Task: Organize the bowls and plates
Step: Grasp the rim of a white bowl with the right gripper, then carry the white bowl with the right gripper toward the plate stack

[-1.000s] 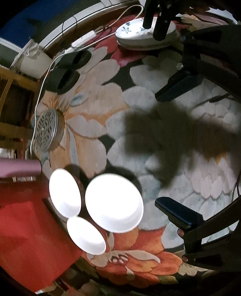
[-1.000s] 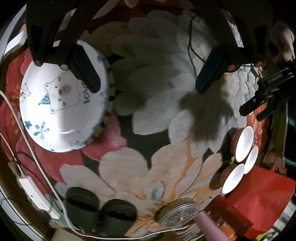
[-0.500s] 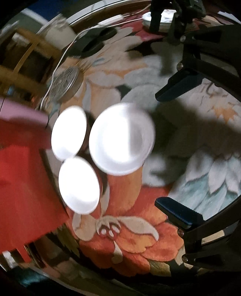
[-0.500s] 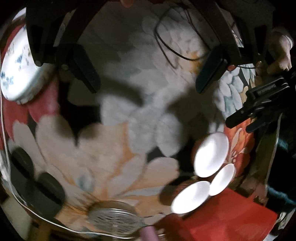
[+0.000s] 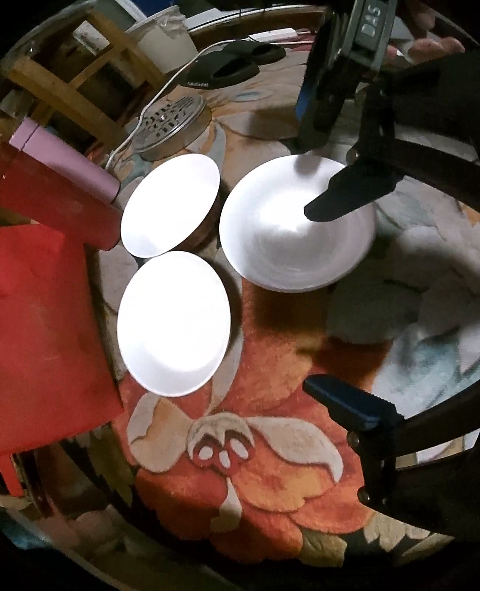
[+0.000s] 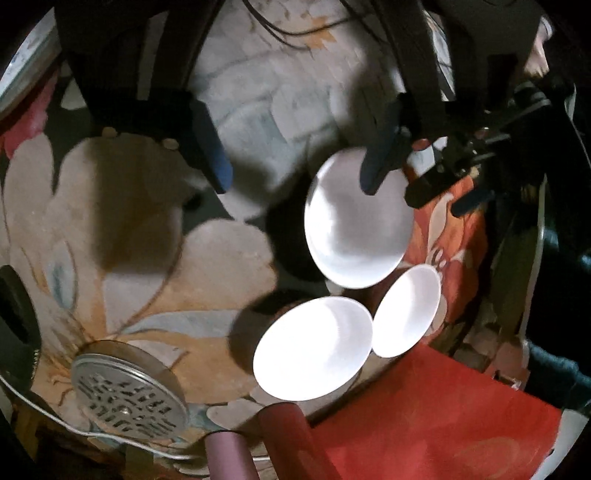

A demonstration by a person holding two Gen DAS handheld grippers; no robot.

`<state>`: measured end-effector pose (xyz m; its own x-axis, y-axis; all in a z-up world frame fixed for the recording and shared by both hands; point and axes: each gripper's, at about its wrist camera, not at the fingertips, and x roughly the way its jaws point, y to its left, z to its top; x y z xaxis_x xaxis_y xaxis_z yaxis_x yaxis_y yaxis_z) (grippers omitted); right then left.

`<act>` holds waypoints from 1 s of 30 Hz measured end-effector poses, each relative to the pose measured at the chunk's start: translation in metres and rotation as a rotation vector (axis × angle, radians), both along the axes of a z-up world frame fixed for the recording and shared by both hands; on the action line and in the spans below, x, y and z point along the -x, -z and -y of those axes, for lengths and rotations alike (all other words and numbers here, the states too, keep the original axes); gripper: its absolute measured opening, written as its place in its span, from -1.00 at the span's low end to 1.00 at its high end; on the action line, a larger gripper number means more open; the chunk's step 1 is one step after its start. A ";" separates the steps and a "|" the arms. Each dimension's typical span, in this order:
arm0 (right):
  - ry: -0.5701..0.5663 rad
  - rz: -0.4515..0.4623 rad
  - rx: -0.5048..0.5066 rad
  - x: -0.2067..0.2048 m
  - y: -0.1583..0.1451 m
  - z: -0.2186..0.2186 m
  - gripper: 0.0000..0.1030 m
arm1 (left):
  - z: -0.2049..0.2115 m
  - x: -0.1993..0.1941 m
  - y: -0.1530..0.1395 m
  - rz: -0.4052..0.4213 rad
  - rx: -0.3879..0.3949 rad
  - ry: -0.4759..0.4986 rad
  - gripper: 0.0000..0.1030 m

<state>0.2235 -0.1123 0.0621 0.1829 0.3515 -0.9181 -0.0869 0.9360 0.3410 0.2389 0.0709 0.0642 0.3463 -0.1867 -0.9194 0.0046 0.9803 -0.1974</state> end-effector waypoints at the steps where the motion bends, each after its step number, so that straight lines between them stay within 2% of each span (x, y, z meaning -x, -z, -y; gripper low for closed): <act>1: 0.016 -0.015 -0.010 -0.004 0.007 -0.002 0.27 | 0.001 -0.002 0.001 -0.001 0.004 0.000 0.57; 2: 0.026 -0.030 -0.020 -0.008 0.011 -0.001 0.21 | 0.003 -0.004 0.004 -0.006 0.011 0.003 0.40; 3: 0.034 -0.039 -0.025 -0.009 0.014 -0.002 0.14 | 0.005 -0.006 0.007 -0.016 0.013 0.008 0.09; 4: 0.045 -0.053 -0.031 -0.011 0.020 -0.002 0.09 | 0.007 -0.008 0.011 -0.026 0.016 0.012 -0.03; 5: 0.055 -0.064 -0.037 -0.013 0.025 -0.002 -0.03 | 0.010 -0.009 0.014 -0.037 0.018 0.015 -0.15; 6: 0.061 -0.070 -0.039 -0.014 0.028 -0.002 -0.19 | 0.012 -0.011 0.018 -0.049 0.022 0.017 -0.19; 7: 0.069 -0.079 -0.045 -0.015 0.032 -0.003 -0.26 | 0.014 -0.012 0.022 -0.057 0.030 0.015 -0.22; 10: 0.073 -0.100 -0.066 -0.018 0.040 -0.007 -0.48 | 0.021 -0.015 0.029 -0.073 0.028 0.024 -0.57; 12: 0.067 -0.118 -0.081 -0.021 0.044 -0.011 -0.75 | 0.026 -0.015 0.030 -0.071 0.011 0.039 -0.63; 14: 0.049 -0.127 -0.081 -0.022 0.046 -0.016 -0.84 | 0.027 -0.015 0.030 -0.063 -0.004 0.048 -0.72; 19: 0.003 -0.092 -0.028 -0.015 0.040 -0.020 -0.84 | 0.029 -0.003 0.026 -0.048 0.018 0.089 -0.75; 30: -0.006 -0.090 0.018 0.023 0.009 0.019 -0.82 | 0.070 0.041 -0.001 -0.010 0.013 0.216 -0.75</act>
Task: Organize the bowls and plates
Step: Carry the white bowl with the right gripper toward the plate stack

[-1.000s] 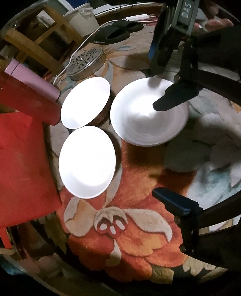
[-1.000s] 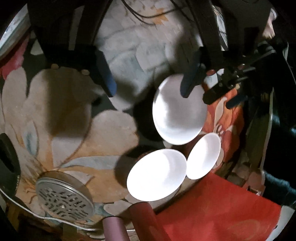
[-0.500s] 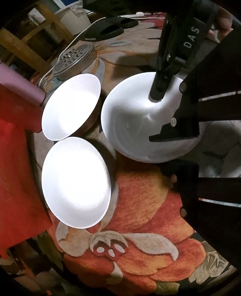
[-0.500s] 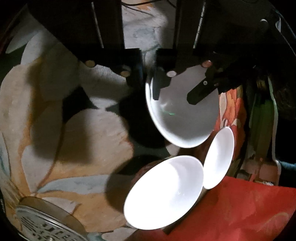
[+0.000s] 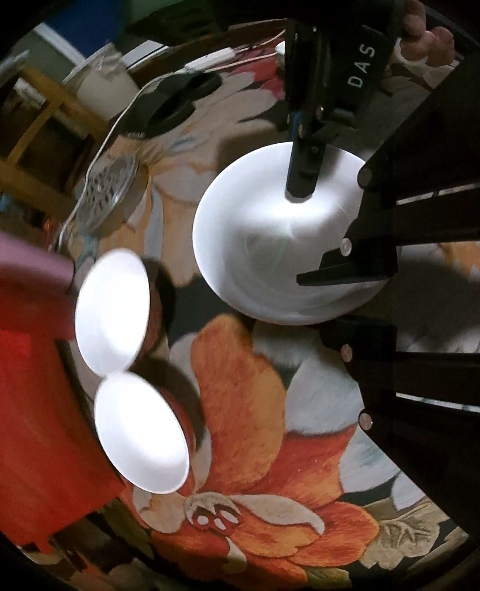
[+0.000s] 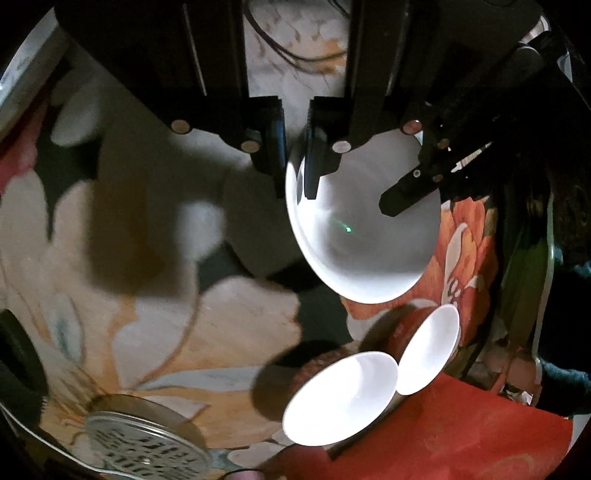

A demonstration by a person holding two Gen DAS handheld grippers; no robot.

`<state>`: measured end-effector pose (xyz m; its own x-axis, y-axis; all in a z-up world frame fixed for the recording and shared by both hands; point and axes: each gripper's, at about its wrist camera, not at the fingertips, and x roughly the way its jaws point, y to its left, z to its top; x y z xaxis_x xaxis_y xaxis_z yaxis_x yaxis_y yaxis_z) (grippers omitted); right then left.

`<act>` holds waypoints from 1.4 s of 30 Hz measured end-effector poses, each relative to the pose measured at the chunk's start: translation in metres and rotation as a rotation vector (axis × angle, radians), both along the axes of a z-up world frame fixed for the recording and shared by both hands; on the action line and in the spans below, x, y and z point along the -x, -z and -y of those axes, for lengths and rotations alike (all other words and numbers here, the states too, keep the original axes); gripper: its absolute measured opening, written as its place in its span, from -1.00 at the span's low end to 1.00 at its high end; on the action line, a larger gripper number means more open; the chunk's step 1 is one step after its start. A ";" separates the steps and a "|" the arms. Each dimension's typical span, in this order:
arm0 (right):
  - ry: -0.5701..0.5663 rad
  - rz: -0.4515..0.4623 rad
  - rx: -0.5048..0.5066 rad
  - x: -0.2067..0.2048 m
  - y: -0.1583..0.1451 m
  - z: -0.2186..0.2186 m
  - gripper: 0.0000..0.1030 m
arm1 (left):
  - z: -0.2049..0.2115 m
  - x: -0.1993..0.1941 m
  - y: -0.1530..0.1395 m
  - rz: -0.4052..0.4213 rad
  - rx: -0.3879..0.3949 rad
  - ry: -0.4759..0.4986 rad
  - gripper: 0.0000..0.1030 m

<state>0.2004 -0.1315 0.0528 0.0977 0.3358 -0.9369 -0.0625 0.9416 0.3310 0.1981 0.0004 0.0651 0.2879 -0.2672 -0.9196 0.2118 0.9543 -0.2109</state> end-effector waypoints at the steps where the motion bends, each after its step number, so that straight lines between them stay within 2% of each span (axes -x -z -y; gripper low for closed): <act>1: 0.002 0.003 0.007 0.003 -0.004 0.005 -0.82 | 0.003 0.003 -0.004 0.003 0.001 0.009 -0.75; 8: 0.019 0.019 0.036 0.029 -0.026 0.025 -0.80 | 0.026 0.020 -0.026 0.000 0.027 0.055 -0.75; 17: 0.130 0.012 0.005 0.060 -0.047 0.066 -0.80 | 0.069 0.040 -0.051 0.007 0.038 0.132 -0.75; 32: 0.270 0.028 0.021 0.104 -0.071 0.158 -0.80 | 0.167 0.071 -0.065 0.007 0.037 0.281 -0.75; 42: 0.405 0.000 0.022 0.139 -0.067 0.232 -0.80 | 0.248 0.094 -0.060 -0.007 0.061 0.397 -0.76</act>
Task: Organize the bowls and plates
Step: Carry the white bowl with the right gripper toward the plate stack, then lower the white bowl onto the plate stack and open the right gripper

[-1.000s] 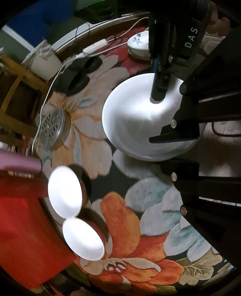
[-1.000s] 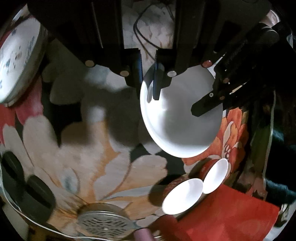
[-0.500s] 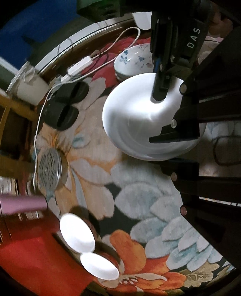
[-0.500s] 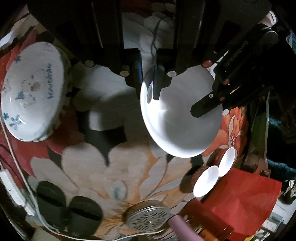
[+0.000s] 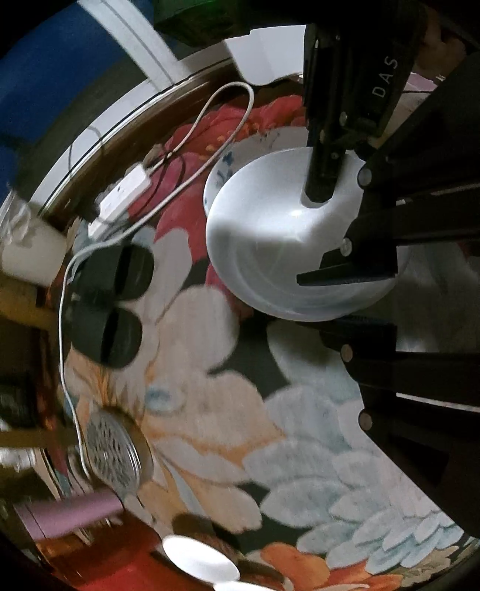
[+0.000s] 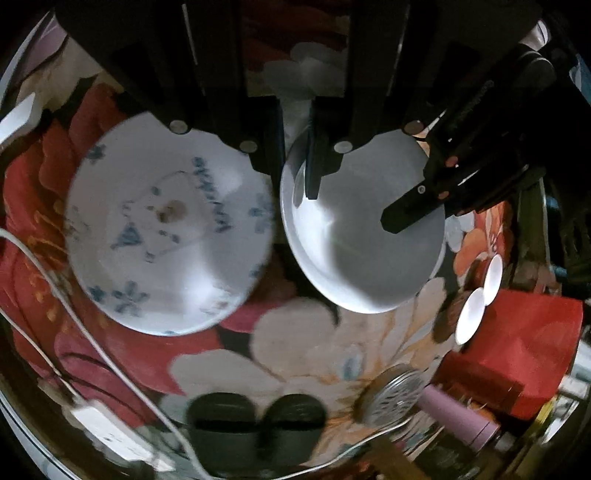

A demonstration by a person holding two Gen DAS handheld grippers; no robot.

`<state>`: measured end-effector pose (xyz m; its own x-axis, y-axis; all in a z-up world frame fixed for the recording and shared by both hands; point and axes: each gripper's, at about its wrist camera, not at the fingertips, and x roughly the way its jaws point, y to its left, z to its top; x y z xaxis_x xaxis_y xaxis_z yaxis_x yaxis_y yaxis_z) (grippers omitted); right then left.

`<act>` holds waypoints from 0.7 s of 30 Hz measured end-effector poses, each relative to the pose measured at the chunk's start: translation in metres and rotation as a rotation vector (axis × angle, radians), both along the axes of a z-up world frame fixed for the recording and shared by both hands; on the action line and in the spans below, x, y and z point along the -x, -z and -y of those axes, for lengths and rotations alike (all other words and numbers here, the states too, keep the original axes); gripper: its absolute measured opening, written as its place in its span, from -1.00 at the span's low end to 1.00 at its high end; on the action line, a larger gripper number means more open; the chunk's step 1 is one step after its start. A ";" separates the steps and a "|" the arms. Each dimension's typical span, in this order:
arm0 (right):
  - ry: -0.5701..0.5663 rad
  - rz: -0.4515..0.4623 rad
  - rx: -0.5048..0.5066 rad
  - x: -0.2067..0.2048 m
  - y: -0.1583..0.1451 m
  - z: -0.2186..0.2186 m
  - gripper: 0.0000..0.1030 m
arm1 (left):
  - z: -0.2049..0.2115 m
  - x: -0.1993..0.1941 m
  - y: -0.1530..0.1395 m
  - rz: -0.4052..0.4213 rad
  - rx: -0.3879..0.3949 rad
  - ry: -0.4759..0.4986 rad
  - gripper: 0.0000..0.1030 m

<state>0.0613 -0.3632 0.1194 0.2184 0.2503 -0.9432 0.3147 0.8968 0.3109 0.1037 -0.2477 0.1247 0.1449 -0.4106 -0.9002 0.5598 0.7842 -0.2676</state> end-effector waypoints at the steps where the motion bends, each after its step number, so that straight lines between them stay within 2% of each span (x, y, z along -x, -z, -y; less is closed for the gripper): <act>1: 0.016 -0.002 0.003 0.004 0.000 0.009 -0.80 | 0.005 0.002 0.000 0.000 0.002 0.008 -0.75; 9: 0.083 -0.018 0.021 0.025 0.003 0.048 -0.80 | 0.050 0.017 0.008 -0.014 0.012 0.065 -0.76; 21: 0.145 -0.062 0.029 0.041 0.024 0.082 -0.80 | 0.087 0.028 0.032 -0.037 -0.015 0.114 -0.76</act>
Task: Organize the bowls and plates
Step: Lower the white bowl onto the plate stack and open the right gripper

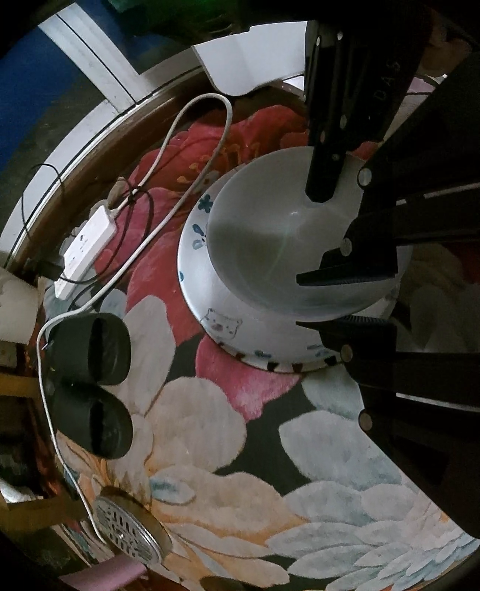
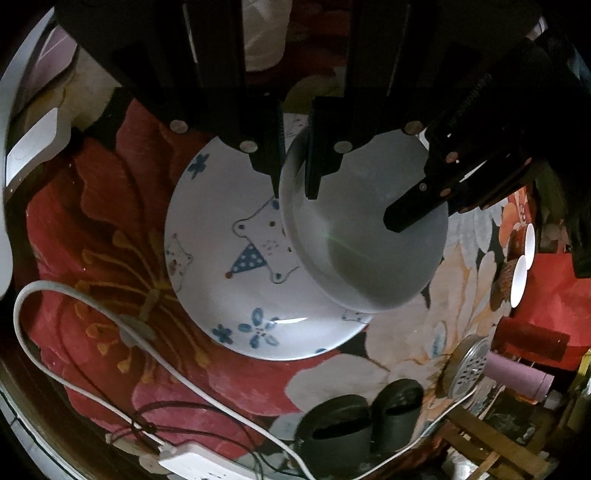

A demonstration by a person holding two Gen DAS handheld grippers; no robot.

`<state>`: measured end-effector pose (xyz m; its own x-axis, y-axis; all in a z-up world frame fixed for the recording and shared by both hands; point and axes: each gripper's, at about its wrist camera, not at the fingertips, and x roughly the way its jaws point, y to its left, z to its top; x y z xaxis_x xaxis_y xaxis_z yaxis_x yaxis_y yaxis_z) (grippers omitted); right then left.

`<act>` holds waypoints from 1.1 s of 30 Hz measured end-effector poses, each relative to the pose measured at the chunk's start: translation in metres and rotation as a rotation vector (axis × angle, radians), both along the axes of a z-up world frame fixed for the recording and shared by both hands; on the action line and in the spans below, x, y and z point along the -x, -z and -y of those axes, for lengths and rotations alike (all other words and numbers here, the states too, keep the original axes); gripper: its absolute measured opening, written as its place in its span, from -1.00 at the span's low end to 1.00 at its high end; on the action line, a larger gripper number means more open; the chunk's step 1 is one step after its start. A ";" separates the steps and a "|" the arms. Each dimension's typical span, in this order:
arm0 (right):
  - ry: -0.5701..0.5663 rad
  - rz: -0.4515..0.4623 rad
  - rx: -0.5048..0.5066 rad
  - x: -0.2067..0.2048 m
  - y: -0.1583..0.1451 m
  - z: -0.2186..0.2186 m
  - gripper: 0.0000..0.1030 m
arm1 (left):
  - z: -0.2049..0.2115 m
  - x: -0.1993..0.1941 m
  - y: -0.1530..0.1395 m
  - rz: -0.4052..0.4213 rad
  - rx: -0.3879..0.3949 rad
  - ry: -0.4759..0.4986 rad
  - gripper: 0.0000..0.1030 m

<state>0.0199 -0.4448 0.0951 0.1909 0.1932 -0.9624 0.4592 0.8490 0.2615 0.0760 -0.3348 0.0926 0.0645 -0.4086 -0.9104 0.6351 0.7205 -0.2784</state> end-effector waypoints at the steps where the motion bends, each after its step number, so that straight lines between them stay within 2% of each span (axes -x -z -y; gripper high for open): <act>1: 0.010 -0.004 -0.001 0.001 0.003 0.004 -0.80 | 0.002 0.001 0.002 -0.001 -0.002 0.003 -0.76; 13: 0.043 -0.036 -0.011 0.004 0.027 0.022 -0.80 | 0.020 0.006 0.026 -0.015 -0.042 0.015 -0.76; 20: 0.039 -0.035 -0.014 0.005 0.028 0.023 -0.80 | 0.022 0.006 0.025 -0.002 -0.051 0.023 -0.76; 28: 0.041 -0.024 -0.026 0.004 0.026 0.021 -0.75 | 0.019 0.003 0.031 -0.036 -0.058 0.006 -0.72; 31: 0.036 -0.026 -0.023 0.003 0.025 0.019 -0.75 | 0.015 0.002 0.027 -0.033 -0.043 -0.002 -0.38; 33: 0.039 -0.026 -0.021 0.003 0.023 0.019 -0.75 | 0.013 0.001 0.020 -0.026 -0.024 -0.005 0.09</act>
<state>0.0168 -0.4636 0.0719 0.1741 0.2067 -0.9628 0.4988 0.8245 0.2672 0.0753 -0.3475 0.0725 0.0429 -0.3865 -0.9213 0.6241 0.7305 -0.2774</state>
